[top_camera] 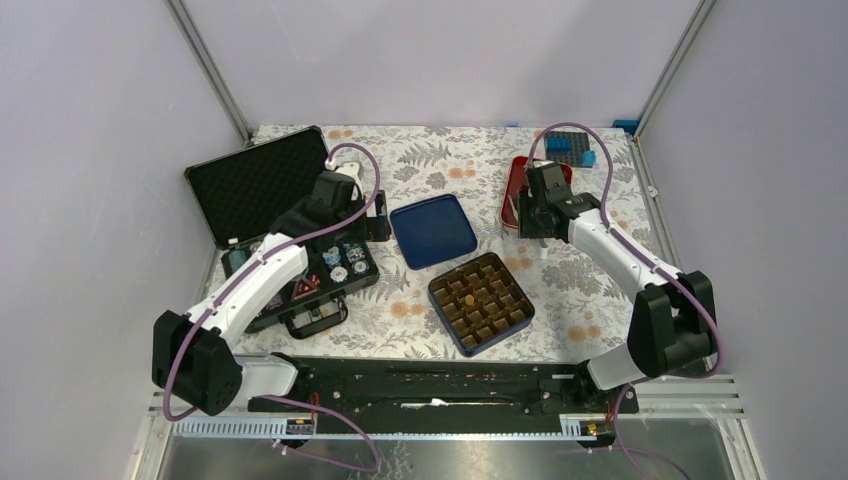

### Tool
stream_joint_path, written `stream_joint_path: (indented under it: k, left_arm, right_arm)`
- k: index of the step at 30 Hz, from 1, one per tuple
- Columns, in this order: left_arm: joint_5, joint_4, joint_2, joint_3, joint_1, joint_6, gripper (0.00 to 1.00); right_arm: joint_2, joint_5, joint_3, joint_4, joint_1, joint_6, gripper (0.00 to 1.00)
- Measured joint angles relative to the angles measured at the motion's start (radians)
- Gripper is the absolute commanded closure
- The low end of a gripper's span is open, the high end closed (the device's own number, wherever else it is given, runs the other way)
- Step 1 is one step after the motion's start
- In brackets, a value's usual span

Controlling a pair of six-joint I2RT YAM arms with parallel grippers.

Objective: Pack the chocolate

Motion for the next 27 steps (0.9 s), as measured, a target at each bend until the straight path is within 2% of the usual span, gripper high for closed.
stream_joint_path:
  k: [18,27]
  left_arm:
    - [0.0,0.0,0.013,0.0,0.0,0.003,0.01]
    - [0.0,0.0,0.013,0.0,0.0,0.004,0.01]
  right_arm:
    - [0.082,0.034,0.001,0.028,0.0,-0.016,0.56]
    - [0.09,0.032,0.014,0.03,0.0,-0.019,0.61]
